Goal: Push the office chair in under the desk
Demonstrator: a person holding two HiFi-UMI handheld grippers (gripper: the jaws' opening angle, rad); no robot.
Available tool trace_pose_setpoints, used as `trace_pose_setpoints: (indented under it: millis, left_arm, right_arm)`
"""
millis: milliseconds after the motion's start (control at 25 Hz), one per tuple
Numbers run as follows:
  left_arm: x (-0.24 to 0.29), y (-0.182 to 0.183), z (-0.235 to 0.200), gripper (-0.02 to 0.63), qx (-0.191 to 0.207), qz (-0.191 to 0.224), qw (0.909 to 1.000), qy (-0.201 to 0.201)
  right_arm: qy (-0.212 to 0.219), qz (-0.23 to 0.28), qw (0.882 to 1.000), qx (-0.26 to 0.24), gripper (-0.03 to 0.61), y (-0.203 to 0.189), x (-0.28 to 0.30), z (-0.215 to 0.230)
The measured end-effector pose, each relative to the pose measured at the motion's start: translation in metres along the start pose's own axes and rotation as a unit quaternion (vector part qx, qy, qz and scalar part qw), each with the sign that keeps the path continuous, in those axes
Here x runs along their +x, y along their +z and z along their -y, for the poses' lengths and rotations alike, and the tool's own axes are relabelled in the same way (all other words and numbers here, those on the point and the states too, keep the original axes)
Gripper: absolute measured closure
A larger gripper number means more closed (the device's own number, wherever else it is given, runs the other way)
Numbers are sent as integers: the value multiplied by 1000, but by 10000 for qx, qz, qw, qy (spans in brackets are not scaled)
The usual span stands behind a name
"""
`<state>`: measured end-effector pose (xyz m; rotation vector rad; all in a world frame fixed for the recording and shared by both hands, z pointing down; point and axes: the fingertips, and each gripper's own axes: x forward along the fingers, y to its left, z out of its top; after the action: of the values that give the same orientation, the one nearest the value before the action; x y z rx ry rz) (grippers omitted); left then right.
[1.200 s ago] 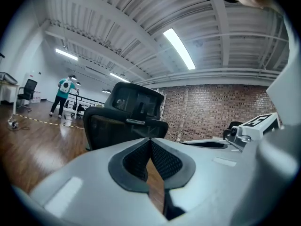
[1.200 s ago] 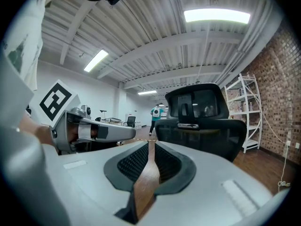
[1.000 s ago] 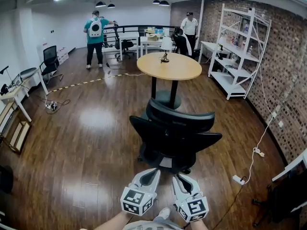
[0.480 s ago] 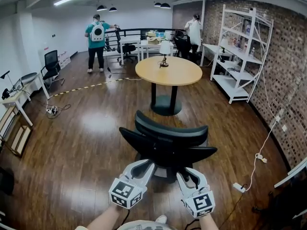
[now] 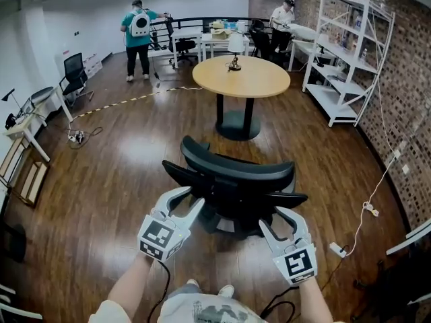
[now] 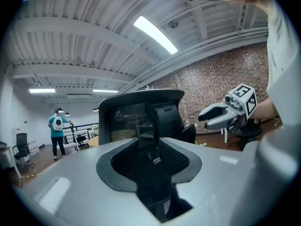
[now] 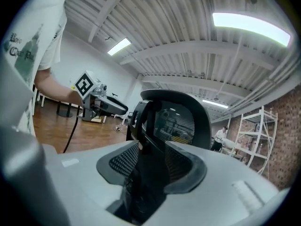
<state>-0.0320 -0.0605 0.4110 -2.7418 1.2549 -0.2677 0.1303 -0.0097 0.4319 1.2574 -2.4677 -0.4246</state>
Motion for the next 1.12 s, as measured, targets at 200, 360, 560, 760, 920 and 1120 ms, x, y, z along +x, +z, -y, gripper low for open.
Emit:
trace_pose_setpoints:
  millis: [200, 360, 560, 760, 920, 1120]
  left_arm:
    - [13, -13, -25, 446, 380, -321, 9988, -10]
    - [25, -31, -45, 432, 799, -645, 9945, -207]
    - [44, -48, -66, 385, 1306, -1014, 9849, -511]
    - [53, -79, -87, 342, 1597, -1537, 9724, -732]
    - [58, -96, -99, 321, 1996, -1895, 9560, -1015]
    - [63, -101, -102, 299, 2207, -2131, 9401, -1489]
  right_arm:
    - [95, -384, 9978, -524, 406, -13, 5, 17]
    - [218, -819, 9912, -1015, 387, -25, 13, 25]
    - [273, -1246, 9806, -1489, 365, -36, 23, 44]
    - [297, -1796, 9674, -1758, 365, -55, 27, 53]
    - [407, -2211, 9554, -1917, 347, -74, 32, 63]
    - [693, -2590, 9438, -1931, 325, -87, 39, 71]
